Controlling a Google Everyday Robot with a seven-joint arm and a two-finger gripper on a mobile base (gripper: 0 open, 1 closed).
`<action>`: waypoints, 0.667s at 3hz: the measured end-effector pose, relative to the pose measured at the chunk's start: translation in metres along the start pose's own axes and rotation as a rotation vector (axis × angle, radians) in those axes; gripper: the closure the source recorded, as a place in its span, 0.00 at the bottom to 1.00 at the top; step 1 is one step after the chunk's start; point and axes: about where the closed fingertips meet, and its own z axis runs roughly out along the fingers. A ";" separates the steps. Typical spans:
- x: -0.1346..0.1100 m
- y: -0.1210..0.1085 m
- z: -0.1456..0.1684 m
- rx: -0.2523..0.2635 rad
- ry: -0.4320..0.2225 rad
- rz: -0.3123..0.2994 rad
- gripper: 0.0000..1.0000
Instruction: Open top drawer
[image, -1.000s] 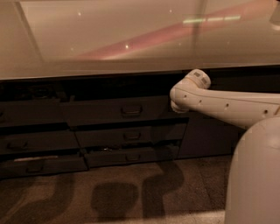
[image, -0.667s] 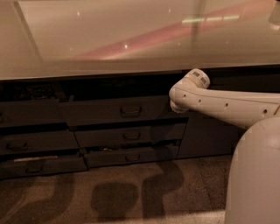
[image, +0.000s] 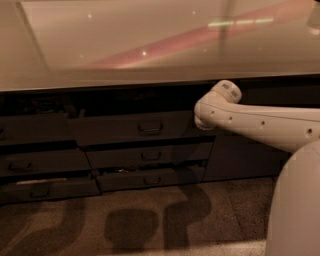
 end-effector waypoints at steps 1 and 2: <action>0.000 0.000 -0.001 0.000 0.000 -0.001 1.00; 0.004 0.010 0.000 -0.002 0.007 -0.010 1.00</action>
Offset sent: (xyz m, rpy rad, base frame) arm -0.2236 -0.0304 -0.2251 -0.2614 0.0856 0.0983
